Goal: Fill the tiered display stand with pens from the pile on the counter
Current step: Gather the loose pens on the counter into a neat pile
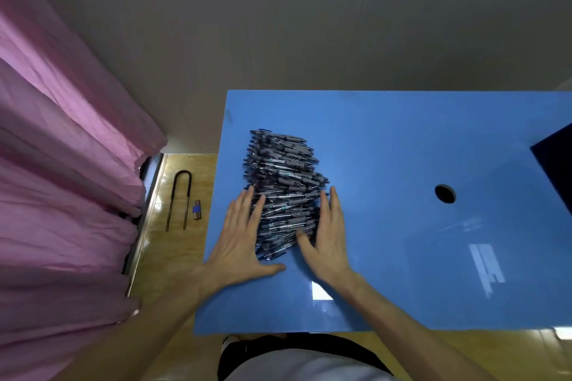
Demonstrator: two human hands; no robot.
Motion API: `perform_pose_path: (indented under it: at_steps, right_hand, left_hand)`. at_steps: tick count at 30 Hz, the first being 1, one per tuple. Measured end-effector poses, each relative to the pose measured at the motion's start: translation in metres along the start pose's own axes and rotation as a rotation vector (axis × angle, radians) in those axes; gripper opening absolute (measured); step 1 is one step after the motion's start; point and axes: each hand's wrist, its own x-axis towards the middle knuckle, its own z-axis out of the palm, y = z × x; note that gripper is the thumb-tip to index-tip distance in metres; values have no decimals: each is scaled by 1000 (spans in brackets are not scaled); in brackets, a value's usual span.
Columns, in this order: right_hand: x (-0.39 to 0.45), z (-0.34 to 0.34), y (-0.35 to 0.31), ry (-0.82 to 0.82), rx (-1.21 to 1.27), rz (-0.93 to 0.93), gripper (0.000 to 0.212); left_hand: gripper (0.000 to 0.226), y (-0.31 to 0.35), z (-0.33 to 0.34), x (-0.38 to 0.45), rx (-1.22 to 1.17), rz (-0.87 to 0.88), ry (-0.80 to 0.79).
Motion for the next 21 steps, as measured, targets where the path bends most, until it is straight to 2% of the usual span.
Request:
perform_pose_path:
  at_steps: [5, 12, 18, 21]
  right_hand:
    - [4, -20, 26, -153, -263, -252, 114]
    - [29, -22, 19, -208, -337, -289, 116]
    - [18, -24, 22, -189, -387, -328, 109]
    - [13, -26, 25, -172, -466, -469, 85]
  left_hand:
    - [144, -6, -4, 9, -13, -8, -22]
    - [138, -13, -17, 33, 29, -28, 37]
    - [136, -3, -12, 23, 74, 19, -2]
    - [129, -1, -9, 18, 93, 28, 28]
